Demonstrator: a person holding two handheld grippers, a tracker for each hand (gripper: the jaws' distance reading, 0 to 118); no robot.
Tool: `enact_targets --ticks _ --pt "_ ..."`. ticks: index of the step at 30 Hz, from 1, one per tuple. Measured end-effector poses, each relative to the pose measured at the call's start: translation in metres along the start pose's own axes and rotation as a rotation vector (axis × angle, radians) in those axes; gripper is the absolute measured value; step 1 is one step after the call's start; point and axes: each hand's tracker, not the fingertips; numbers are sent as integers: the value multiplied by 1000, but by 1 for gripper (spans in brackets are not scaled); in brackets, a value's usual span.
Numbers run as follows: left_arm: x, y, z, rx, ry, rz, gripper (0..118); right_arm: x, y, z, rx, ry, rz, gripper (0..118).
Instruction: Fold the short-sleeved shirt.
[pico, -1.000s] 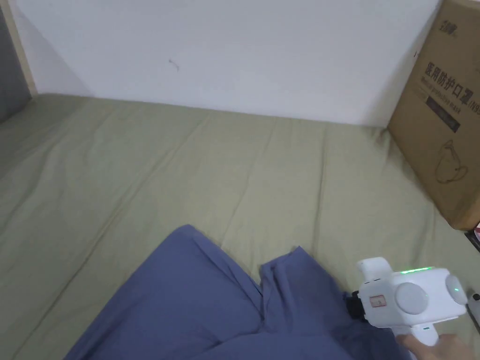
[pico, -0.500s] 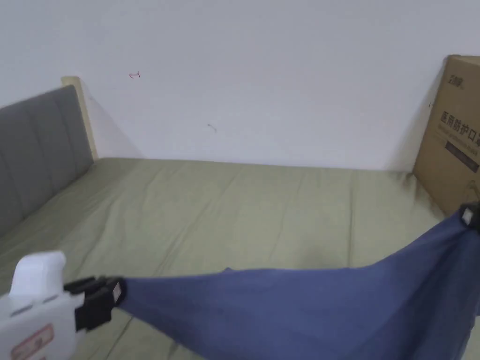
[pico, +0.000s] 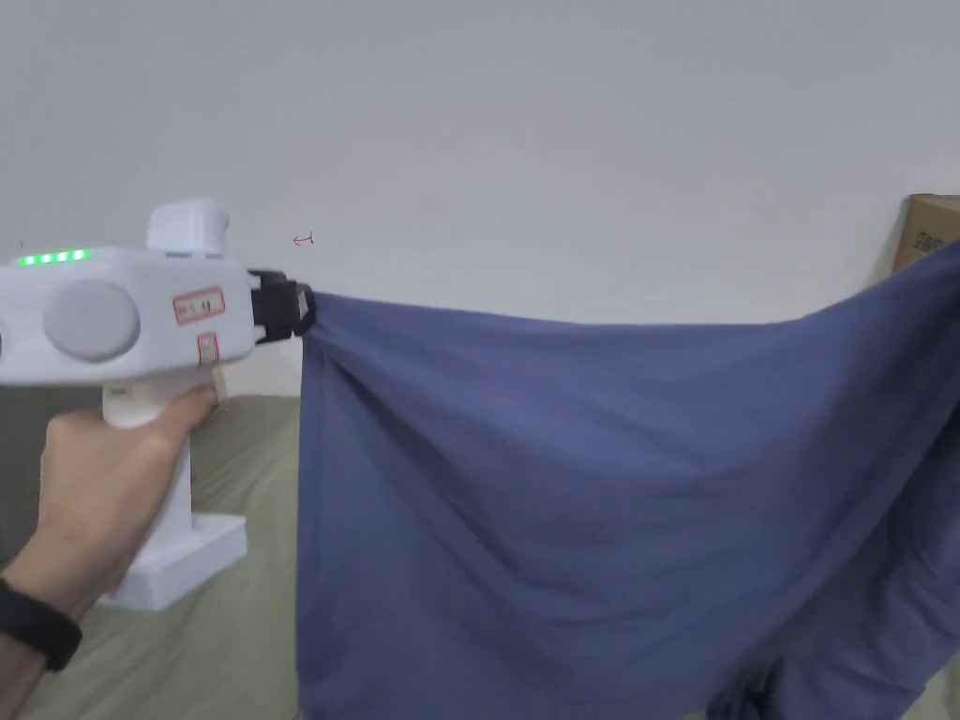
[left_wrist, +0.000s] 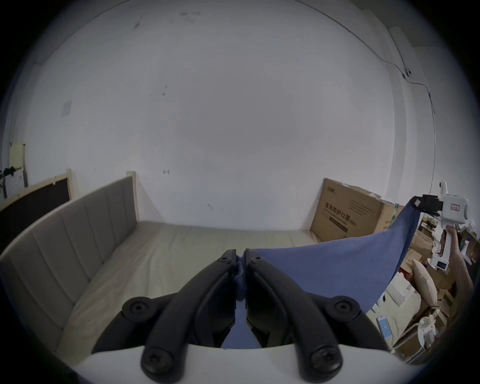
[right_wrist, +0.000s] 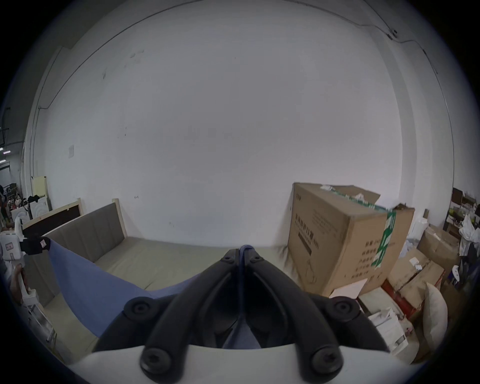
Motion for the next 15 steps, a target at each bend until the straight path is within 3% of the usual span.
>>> enact_targets --ticks 4,5,6,15 --pt "-2 39 -21 23 23 -14 5 -1 29 -39 19 -12 8 3" --pt "-3 46 -27 27 35 -13 5 0 18 -23 18 -20 7 3" --pt "-4 53 -33 27 46 -18 5 -48 31 -23 27 -24 10 3" --pt "-18 86 -93 47 132 -34 5 -60 64 -105 39 -76 31 3"
